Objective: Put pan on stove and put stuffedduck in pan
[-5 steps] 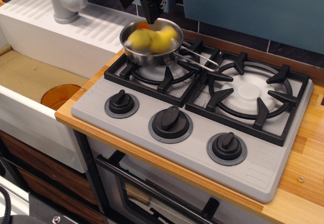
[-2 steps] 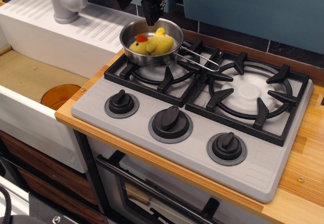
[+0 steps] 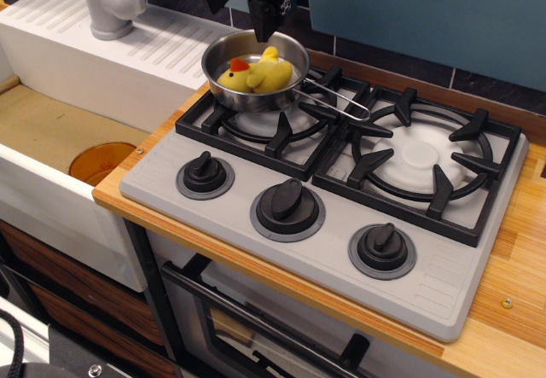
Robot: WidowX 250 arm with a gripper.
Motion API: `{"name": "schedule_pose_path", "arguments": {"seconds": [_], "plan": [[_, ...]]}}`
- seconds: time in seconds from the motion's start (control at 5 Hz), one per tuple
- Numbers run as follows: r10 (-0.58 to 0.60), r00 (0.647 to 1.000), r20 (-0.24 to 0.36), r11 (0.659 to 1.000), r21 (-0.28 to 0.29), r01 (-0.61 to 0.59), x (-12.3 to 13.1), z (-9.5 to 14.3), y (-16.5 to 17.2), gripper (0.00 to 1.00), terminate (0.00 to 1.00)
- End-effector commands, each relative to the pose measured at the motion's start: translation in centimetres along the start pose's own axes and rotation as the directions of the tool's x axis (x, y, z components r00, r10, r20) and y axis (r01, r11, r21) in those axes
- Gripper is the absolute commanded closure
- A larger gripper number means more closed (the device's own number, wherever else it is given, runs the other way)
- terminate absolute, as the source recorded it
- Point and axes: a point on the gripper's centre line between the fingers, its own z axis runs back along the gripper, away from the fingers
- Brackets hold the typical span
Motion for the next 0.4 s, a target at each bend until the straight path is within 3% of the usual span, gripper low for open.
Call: {"name": "schedule_pose_path", "arguments": {"seconds": [0.0, 0.2], "plan": [[-0.008, 0.996, 0.086, 0.999, 0.036, 0.005, 2.62, 2.8, 0.14, 0.0, 0.0], [-0.012, 0.997, 0.075, 0.999, 0.035, 0.01, 2.88, 3.15, 0.18, 0.0, 1.0]]}}
